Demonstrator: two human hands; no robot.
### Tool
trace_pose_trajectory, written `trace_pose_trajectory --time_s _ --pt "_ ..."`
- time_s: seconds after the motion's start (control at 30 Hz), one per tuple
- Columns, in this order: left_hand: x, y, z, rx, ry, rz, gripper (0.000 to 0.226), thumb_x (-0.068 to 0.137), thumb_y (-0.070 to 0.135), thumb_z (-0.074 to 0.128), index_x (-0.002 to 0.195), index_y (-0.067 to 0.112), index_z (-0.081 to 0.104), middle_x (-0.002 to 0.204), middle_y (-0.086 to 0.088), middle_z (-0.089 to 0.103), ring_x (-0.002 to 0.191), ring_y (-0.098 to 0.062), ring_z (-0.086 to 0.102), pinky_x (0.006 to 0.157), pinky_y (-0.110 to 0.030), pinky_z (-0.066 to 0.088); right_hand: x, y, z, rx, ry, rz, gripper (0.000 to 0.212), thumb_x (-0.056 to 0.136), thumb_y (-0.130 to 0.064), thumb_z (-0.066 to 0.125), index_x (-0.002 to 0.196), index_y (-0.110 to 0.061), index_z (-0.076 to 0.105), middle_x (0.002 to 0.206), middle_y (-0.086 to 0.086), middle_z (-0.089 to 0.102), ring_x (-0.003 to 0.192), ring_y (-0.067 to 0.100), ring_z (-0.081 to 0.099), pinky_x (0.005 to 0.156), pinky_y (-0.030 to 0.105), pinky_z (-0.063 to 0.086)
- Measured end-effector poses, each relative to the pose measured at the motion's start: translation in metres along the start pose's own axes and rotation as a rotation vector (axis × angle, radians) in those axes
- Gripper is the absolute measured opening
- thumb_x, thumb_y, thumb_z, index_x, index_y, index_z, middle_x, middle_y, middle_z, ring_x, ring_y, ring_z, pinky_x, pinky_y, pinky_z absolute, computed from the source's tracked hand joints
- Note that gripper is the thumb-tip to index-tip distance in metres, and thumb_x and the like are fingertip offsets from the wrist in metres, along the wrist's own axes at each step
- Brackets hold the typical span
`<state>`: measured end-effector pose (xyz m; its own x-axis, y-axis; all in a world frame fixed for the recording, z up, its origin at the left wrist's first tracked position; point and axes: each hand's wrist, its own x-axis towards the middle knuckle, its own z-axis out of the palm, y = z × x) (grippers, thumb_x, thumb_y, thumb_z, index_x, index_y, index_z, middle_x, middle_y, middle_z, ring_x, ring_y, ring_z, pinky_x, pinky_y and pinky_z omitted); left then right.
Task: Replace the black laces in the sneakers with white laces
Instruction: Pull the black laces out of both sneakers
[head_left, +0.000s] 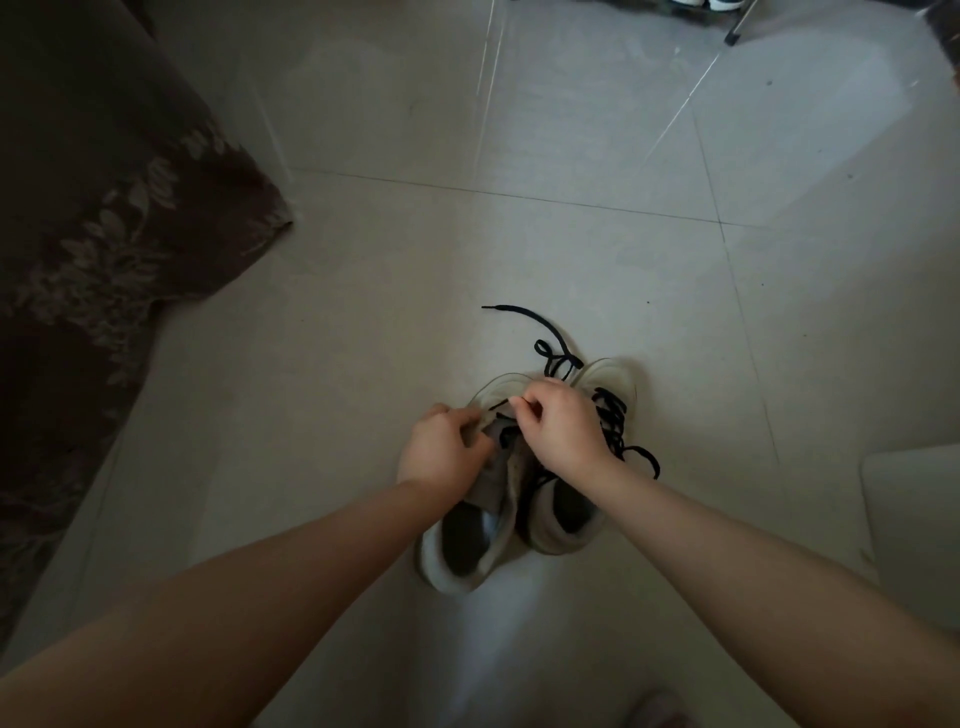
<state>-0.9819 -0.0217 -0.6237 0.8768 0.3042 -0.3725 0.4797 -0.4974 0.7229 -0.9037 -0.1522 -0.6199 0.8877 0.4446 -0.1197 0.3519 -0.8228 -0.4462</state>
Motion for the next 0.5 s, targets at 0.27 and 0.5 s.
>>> trace_pose_trajectory --time_s 0.27,0.5 --pt "0.002 0.003 -0.002 0.222 -0.04 0.108 0.022 0.086 0.019 0.051 0.092 0.009 0.07 0.088 -0.014 0.059 0.083 -0.032 0.058 0.069 -0.037 0.047 0.026 -0.017 -0.01 -0.398 -0.287 -0.34 0.025 0.092 -0.017 0.048 0.113 -0.02 0.06 0.105 0.002 0.064 0.107 0.024 0.053 0.084 0.035 0.033" --pt "0.002 0.001 -0.007 0.205 -0.032 0.071 0.02 0.085 0.016 0.051 0.077 0.003 0.063 0.086 -0.018 0.059 0.08 -0.034 0.057 0.064 -0.035 0.042 0.036 -0.014 -0.015 0.02 -0.329 -0.152 0.017 0.09 -0.019 0.059 0.095 -0.015 0.075 0.096 0.002 0.073 0.092 0.015 0.064 0.08 0.024 0.047"
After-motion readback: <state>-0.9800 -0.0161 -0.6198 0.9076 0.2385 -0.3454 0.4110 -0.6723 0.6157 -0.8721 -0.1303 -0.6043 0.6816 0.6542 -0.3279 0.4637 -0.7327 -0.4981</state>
